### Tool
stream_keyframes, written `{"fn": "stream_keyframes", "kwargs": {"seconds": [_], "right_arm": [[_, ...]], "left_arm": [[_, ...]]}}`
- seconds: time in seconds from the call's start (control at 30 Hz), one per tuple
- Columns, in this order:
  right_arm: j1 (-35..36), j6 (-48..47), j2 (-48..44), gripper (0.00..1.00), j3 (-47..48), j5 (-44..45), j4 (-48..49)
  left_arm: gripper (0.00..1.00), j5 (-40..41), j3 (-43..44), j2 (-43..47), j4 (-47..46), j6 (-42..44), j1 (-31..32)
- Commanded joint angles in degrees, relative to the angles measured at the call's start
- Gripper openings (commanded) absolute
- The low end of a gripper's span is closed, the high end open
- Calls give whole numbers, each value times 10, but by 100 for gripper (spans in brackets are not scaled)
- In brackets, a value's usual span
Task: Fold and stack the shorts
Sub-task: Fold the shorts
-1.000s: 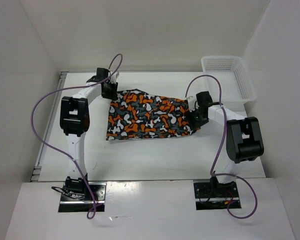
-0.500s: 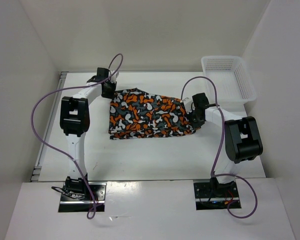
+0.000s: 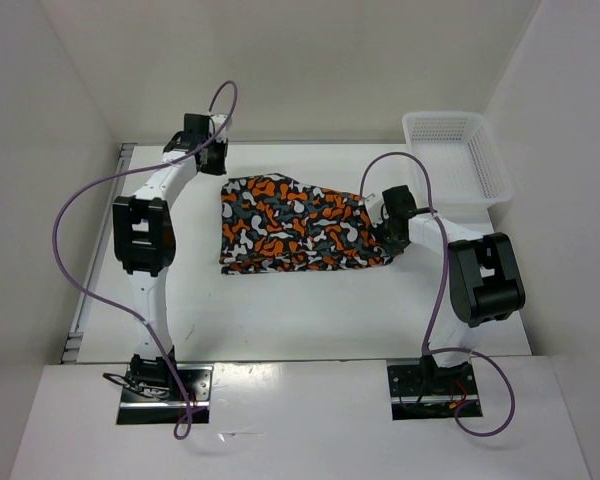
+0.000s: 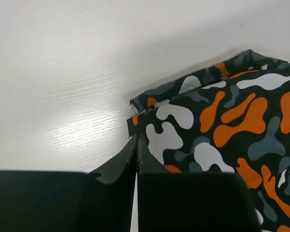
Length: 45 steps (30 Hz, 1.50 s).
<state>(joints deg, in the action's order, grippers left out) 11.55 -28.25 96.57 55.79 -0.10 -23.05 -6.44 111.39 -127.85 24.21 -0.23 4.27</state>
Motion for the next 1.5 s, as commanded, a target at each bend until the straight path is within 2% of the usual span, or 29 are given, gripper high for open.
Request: {"fn": "stream_keyframes", "kwargs": {"seconds": [0.0, 0.03, 0.1, 0.2, 0.23, 0.27, 0.3, 0.33, 0.43, 0.5, 0.63, 0.67, 0.77, 0.83, 0.9, 1.2, 1.47], "right_arm": [[7, -8, -1, 24, 6, 16, 17], [7, -8, -1, 24, 6, 16, 17], [7, -8, -1, 32, 12, 16, 17], [7, -1, -7, 57, 12, 23, 17], [7, 6, -14, 62, 12, 31, 17], [7, 11, -22, 71, 12, 31, 17], [7, 23, -27, 73, 24, 26, 0], [7, 29, -37, 79, 29, 9, -10], [7, 54, -62, 86, 42, -25, -52], [7, 72, -76, 87, 42, -39, -57], [7, 83, -106, 87, 20, -39, -62], [7, 83, -111, 87, 14, -39, -62], [7, 109, -111, 87, -9, -39, -33], [7, 129, -105, 83, -9, -18, -6], [7, 142, -99, 78, -16, 13, 14], [7, 160, -68, 78, -40, 58, 53], [7, 150, -30, 78, -53, 14, 53]], "left_arm": [[4, 8, 16, -14, -11, 2, 1], [4, 16, 31, -25, -11, 2, 1], [1, 40, 37, -47, -11, 2, 1], [3, 51, 18, -41, -11, 2, 1], [7, 51, 12, -29, -11, 2, 1], [15, 51, 7, -22, -11, 2, 1], [33, 46, 7, -2, 1, 2, 1], [38, 41, 1, 11, 13, 2, 6], [44, 23, -42, 86, 48, 2, 35], [44, 6, -77, 137, 84, 2, 66], [44, -32, -211, 211, 141, 2, 116], [44, -39, -269, 222, 141, 2, 124], [44, -46, -345, 250, 141, 2, 154], [44, -52, -400, 250, 124, 2, 174], [44, -21, -436, 250, 92, 2, 188], [44, 96, -493, 217, 22, 2, 215], [44, 85, -492, 217, 22, 2, 215]]}}
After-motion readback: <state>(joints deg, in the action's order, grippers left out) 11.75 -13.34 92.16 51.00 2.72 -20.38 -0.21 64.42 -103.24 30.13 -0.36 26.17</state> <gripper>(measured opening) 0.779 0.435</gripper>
